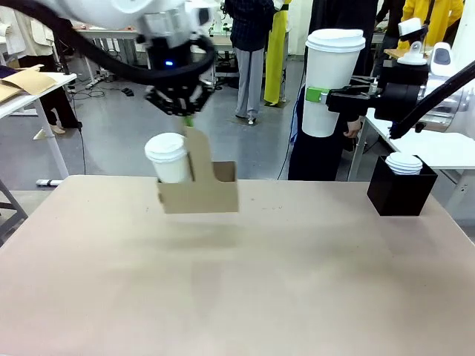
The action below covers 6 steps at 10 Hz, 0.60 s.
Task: Pour a drink into a cup and package it in a carrier.
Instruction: Position the Cup Carrier in the center of the table.
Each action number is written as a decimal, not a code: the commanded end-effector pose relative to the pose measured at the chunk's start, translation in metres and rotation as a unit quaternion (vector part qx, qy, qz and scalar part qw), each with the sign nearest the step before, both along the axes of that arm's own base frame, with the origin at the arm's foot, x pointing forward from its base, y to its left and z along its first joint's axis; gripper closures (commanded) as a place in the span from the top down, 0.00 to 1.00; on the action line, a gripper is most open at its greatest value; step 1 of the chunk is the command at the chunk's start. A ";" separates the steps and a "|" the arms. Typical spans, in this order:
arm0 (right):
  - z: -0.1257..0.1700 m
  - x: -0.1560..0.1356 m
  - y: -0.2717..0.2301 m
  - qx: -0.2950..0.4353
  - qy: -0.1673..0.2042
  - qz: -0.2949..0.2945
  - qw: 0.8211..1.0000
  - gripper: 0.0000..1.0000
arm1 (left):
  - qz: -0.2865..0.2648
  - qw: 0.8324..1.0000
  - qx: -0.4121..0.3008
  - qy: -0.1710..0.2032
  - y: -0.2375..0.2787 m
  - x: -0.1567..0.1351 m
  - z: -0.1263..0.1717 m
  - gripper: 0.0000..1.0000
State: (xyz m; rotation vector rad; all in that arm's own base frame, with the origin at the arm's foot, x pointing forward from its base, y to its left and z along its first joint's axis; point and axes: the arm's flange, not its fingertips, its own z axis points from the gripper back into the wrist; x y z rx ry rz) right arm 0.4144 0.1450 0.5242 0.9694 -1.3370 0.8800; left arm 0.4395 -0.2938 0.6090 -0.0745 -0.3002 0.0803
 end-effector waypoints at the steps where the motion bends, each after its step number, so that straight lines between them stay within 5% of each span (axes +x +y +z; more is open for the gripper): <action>1: 0.002 0.001 0.003 0.003 -0.011 -0.010 1.000 0.80 | 0.007 1.000 0.020 0.009 -0.044 0.004 -0.004 0.02; 6: 0.002 0.001 0.003 0.003 -0.011 -0.010 1.000 0.80 | -0.006 0.999 0.034 0.007 -0.120 -0.030 -0.043 0.02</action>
